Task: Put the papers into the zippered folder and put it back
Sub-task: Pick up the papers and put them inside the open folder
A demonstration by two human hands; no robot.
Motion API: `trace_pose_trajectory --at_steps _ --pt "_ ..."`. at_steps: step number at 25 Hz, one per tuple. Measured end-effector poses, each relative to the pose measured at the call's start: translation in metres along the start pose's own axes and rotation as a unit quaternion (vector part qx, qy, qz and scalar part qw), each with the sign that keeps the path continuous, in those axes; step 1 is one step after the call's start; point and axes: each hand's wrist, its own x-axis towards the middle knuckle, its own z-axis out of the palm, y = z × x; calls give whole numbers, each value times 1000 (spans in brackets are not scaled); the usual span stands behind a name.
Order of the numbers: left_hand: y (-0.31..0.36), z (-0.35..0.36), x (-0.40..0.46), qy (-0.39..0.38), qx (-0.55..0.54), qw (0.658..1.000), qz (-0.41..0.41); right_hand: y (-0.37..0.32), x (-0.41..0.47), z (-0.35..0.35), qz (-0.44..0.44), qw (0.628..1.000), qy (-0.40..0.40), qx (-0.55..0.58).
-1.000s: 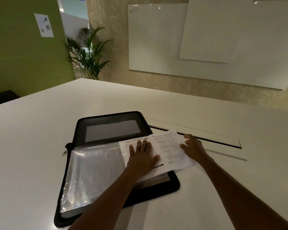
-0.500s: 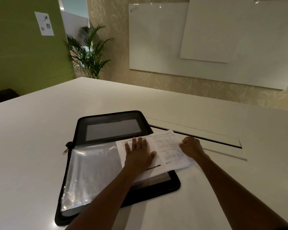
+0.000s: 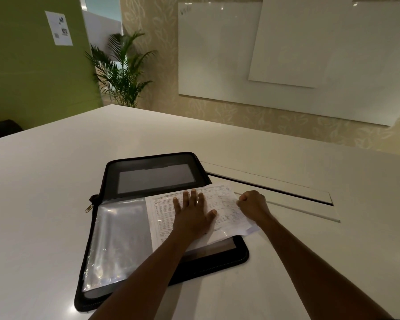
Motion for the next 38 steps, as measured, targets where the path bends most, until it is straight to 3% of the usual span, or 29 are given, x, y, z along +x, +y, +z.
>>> trace_pose_trajectory --at_steps 11,23,31,38 --pt "-6 2 -3 45 1 999 -8 -14 -2 7 102 993 14 50" --pt "1 3 -7 13 -17 1000 0 -20 -9 11 47 996 24 77" --pt "-5 -1 -9 16 -12 1000 2 -11 -7 11 58 995 20 83" --pt "-25 -6 -8 18 7 999 -25 -9 -5 8 40 994 -26 94"
